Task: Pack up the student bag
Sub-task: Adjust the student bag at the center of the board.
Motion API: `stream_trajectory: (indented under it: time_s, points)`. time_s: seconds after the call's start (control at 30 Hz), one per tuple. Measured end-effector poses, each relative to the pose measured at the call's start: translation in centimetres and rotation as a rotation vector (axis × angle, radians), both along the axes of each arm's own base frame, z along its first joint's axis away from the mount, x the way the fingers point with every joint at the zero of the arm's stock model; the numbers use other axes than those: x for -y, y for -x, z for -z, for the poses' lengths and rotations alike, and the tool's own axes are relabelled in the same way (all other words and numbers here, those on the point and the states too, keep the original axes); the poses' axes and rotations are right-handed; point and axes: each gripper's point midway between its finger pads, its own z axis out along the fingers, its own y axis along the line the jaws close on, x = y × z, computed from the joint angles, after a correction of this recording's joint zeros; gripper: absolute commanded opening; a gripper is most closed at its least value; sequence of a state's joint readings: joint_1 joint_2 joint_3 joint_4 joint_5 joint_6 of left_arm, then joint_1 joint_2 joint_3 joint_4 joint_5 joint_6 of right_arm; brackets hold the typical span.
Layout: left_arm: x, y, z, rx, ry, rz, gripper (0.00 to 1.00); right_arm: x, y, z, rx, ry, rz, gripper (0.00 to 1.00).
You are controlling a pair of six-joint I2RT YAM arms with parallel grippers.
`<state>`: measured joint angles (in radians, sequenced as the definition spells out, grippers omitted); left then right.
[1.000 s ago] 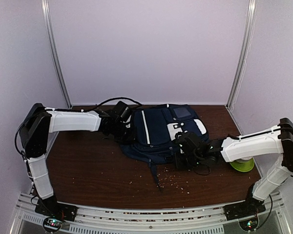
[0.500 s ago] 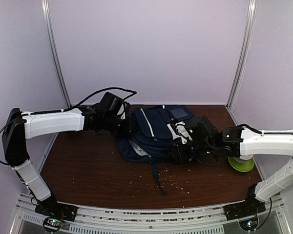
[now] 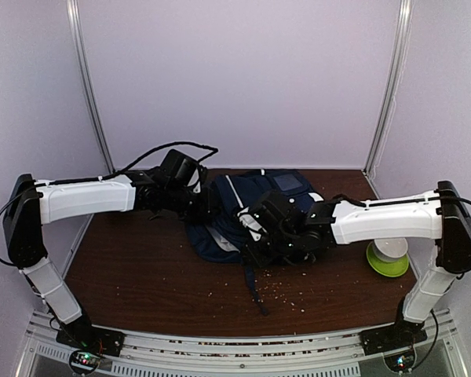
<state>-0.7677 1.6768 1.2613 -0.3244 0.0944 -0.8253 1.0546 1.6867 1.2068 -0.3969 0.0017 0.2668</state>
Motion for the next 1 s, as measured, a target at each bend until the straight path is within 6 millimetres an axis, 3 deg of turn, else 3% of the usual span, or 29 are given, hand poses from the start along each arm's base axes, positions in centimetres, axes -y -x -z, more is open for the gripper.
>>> stream_trajectory:
  time_s: [0.33,0.6,0.67,0.73,0.9,0.93,1.0]
  points:
    - [-0.2,0.2,0.4,-0.007,-0.006,0.000,0.00,-0.5,-2.8,1.2,0.093,0.081,0.058,0.34]
    - [-0.2,0.2,0.5,-0.009,-0.008,0.000,0.00,-0.4,-3.2,3.0,0.094,0.126,0.064,0.23]
    - [-0.2,0.2,0.5,-0.009,-0.008,-0.001,0.00,-0.5,-3.2,2.9,0.096,0.126,0.062,0.16]
    - [-0.2,0.2,0.5,-0.008,-0.007,0.000,0.00,-0.6,-3.3,2.9,0.101,0.127,0.057,0.02]
    - [-0.4,0.4,0.2,-0.004,-0.003,0.000,0.00,-0.8,-3.5,2.7,0.111,0.123,0.059,0.00]
    - [-0.4,0.5,0.3,-0.004,-0.004,0.000,0.06,-0.8,-3.5,2.7,0.111,0.123,0.058,0.00]
    - [-0.6,0.8,0.4,-0.003,-0.008,0.005,0.40,-0.8,-3.5,2.7,0.107,0.119,0.057,0.00]
